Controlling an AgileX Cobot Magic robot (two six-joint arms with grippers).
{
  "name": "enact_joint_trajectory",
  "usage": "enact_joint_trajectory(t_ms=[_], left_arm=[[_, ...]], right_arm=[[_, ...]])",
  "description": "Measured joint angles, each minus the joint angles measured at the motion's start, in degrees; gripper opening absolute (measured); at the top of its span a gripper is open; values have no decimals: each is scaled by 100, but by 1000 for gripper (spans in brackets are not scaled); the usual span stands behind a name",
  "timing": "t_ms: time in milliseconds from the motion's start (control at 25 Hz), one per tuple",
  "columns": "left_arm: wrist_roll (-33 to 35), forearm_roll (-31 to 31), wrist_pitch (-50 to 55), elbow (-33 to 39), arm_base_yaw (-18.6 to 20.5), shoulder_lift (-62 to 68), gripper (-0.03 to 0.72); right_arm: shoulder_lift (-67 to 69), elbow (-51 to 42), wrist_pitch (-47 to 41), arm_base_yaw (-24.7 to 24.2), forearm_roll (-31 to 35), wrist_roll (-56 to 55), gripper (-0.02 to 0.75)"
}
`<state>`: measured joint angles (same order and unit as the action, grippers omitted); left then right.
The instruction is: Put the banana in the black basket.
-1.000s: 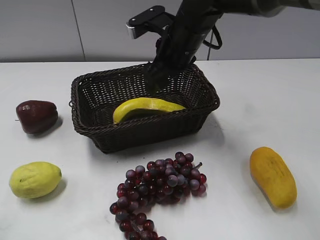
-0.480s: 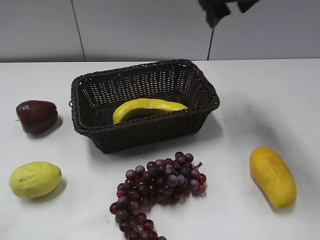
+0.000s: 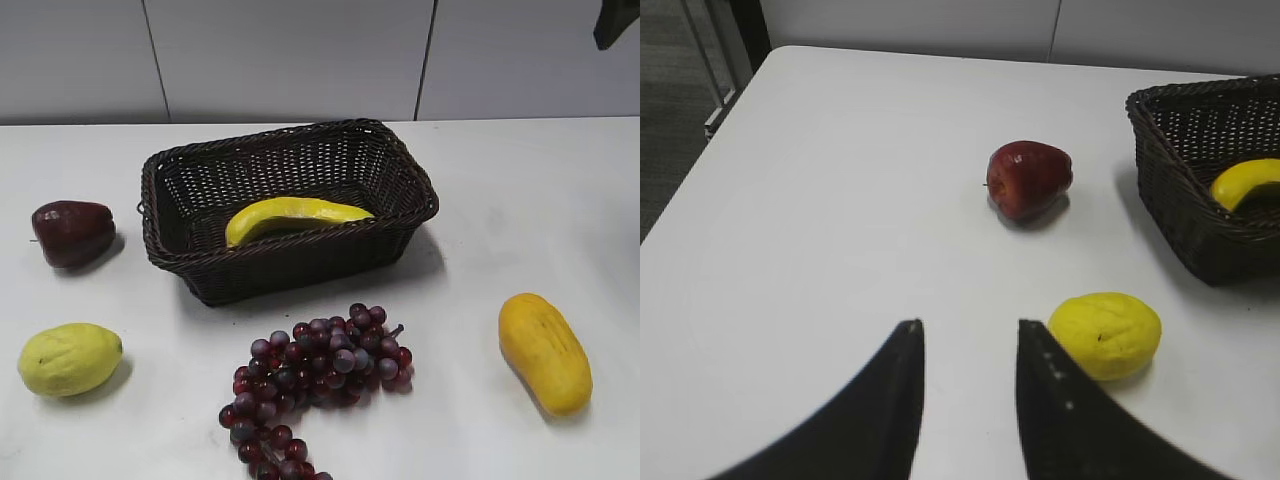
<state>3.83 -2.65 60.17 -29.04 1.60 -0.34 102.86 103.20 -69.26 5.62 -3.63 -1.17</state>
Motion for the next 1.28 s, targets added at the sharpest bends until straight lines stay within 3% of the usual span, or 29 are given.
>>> enact_joint_trajectory(t_ms=[280, 480, 840, 1080, 1280], left_arm=[[-7, 0, 0, 0, 0, 0, 235], [-7, 0, 0, 0, 0, 0, 235], [-2, 0, 0, 0, 0, 0, 235], [0, 0, 0, 0, 0, 0, 235], [-8, 0, 0, 0, 0, 0, 235]], right_arm=[[-806, -1458, 4, -8, 325, -172, 592], [-1860, -3109, 51, -1, 499, -199, 592], [-4654, -5847, 1129, -1, 507, -256, 590], [-6812, -6915, 1234, -1, 415, -279, 590], [-8222, -7209, 1041, -1, 295, -290, 590]])
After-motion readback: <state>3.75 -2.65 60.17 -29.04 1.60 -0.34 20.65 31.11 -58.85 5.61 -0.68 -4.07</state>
